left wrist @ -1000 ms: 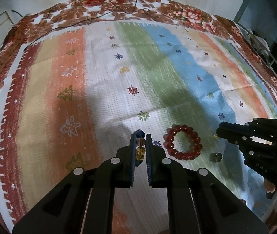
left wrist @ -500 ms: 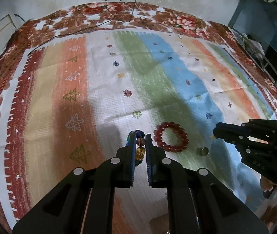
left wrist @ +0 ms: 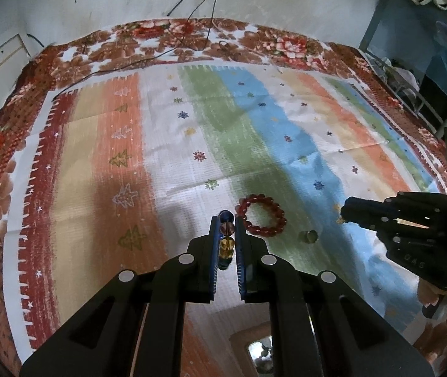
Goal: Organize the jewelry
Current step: 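Lift multicolour bracelet with left tool toward the tin, then open left tool over tin dropping multicolour bracelet while right tool releases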
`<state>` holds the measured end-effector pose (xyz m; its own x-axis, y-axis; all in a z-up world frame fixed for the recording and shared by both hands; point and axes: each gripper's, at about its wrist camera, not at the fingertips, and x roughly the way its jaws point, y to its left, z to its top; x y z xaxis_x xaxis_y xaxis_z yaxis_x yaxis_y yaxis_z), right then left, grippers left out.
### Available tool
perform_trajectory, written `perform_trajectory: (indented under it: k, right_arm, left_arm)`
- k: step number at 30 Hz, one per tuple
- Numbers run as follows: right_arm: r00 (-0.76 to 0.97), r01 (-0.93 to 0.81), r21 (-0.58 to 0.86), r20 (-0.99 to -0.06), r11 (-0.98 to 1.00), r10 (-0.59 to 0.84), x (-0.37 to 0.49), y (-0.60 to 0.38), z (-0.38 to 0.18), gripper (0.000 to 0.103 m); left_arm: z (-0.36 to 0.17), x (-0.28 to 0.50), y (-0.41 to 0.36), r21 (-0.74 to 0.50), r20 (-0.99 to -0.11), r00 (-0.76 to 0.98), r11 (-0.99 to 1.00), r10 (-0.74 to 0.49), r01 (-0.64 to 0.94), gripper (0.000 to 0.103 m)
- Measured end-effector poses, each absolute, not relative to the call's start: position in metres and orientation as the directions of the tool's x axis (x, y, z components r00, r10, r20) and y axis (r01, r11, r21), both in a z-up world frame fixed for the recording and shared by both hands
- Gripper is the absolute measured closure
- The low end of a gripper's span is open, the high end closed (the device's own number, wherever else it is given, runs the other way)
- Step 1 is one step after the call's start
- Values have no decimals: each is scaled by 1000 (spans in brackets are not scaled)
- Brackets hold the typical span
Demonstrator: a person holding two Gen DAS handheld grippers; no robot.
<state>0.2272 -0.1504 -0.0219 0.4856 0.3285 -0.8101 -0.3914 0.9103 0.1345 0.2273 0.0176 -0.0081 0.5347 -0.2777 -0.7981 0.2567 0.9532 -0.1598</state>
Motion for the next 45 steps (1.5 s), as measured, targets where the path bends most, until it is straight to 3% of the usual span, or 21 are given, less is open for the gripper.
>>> perform_trajectory:
  k: [20, 42, 43, 44, 45]
  right_arm:
    - [504, -437, 159, -772, 885, 387, 174, -146, 2, 94]
    - [418, -503, 169, -811, 847, 410, 119, -126, -19, 93]
    - [413, -507, 167, -814, 846, 409, 118, -126, -20, 87]
    - [417, -509, 158, -815, 846, 403, 117, -125, -21, 72]
    - [426, -506, 148, -814, 850, 395, 117, -125, -20, 64]
  left_arm:
    - [27, 160, 1, -161, -720, 601, 926, -348, 342, 94]
    - [12, 100, -4, -208, -731, 541, 891, -416, 404, 94]
    - [11, 100, -3, -219, -729, 539, 890, -421, 399, 92]
    - [10, 100, -3, -226, -731, 536, 891, -423, 394, 84]
    - [10, 100, -3, -220, -733, 537, 893, -417, 394, 81]
